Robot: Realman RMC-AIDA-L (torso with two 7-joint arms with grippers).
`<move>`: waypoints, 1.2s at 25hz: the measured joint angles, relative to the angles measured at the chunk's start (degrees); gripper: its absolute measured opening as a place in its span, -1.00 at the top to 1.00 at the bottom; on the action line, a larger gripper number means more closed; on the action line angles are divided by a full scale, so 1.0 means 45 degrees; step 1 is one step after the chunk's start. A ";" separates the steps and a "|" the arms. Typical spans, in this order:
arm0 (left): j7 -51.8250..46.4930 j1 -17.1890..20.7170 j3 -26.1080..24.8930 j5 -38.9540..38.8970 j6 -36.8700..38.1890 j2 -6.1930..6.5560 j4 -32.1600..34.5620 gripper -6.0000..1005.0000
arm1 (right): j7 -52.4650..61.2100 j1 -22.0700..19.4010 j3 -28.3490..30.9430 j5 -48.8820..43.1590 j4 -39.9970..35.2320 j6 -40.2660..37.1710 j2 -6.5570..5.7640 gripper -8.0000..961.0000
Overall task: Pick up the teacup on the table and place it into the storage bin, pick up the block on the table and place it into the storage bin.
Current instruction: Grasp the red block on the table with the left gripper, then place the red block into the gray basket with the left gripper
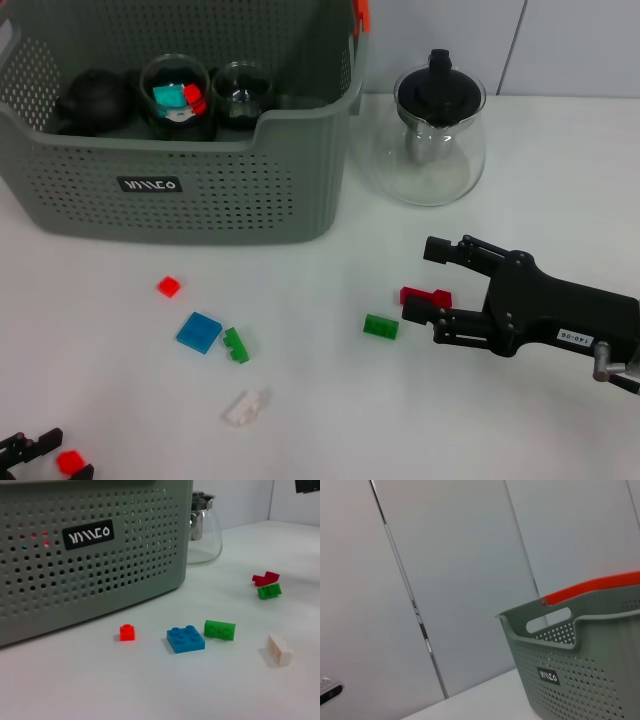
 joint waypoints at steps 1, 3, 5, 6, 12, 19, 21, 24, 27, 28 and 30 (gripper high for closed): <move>-0.0005 0.0000 0.0001 0.0000 -0.0015 0.0000 -0.0001 0.02 | 0.0000 -0.0004 -0.0001 0.0000 0.0000 0.0000 0.0000 -0.97; -0.0011 0.0006 -0.0003 0.0000 -0.0044 0.0000 0.0000 0.05 | -0.0001 -0.0008 0.0000 0.0000 0.0000 0.0000 0.0000 -0.97; -0.0009 0.0024 -0.0021 0.0000 -0.0036 0.0000 0.0000 0.09 | -0.0009 -0.0007 0.0000 0.0000 0.0001 0.0000 0.0000 -0.97; -0.0009 0.0028 -0.0023 -0.0001 -0.0016 0.0000 0.0000 0.10 | -0.0012 0.0000 0.0000 0.0000 0.0000 0.0001 0.0000 -0.96; -0.0290 -0.0108 -0.0017 0.0364 -0.0059 0.0060 0.0057 0.21 | -0.0017 0.0021 -0.0001 0.0000 0.0000 0.0000 0.0001 -0.96; -0.0384 -0.0202 -0.0057 0.0386 -0.0032 0.0062 0.0159 0.36 | -0.0010 0.0006 0.0000 0.0000 0.0001 0.0000 0.0001 -0.97; -0.0385 -0.0202 -0.0068 0.0387 0.0040 0.0060 0.0253 0.46 | -0.0010 -0.0001 0.0000 0.0000 0.0001 0.0000 0.0001 -0.97; -0.0389 -0.0199 -0.0073 0.0360 0.0153 0.0058 0.0328 0.61 | -0.0015 0.0014 0.0000 0.0001 0.0000 0.0000 0.0000 -0.97; -0.0391 -0.0208 -0.0225 0.0250 0.0587 0.0061 0.0456 0.61 | -0.0017 0.0033 0.0000 0.0000 0.0001 -0.0001 0.0000 -0.97; -0.0398 -0.0265 -0.0478 0.0156 0.1050 0.0078 0.0578 0.61 | -0.0018 0.0032 0.0001 0.0002 0.0000 0.0000 0.0000 -0.97; -0.0458 -0.0462 -0.0984 -0.0069 0.1826 0.0158 0.0736 0.60 | -0.0019 0.0024 0.0000 0.0006 0.0001 -0.0001 0.0001 -0.97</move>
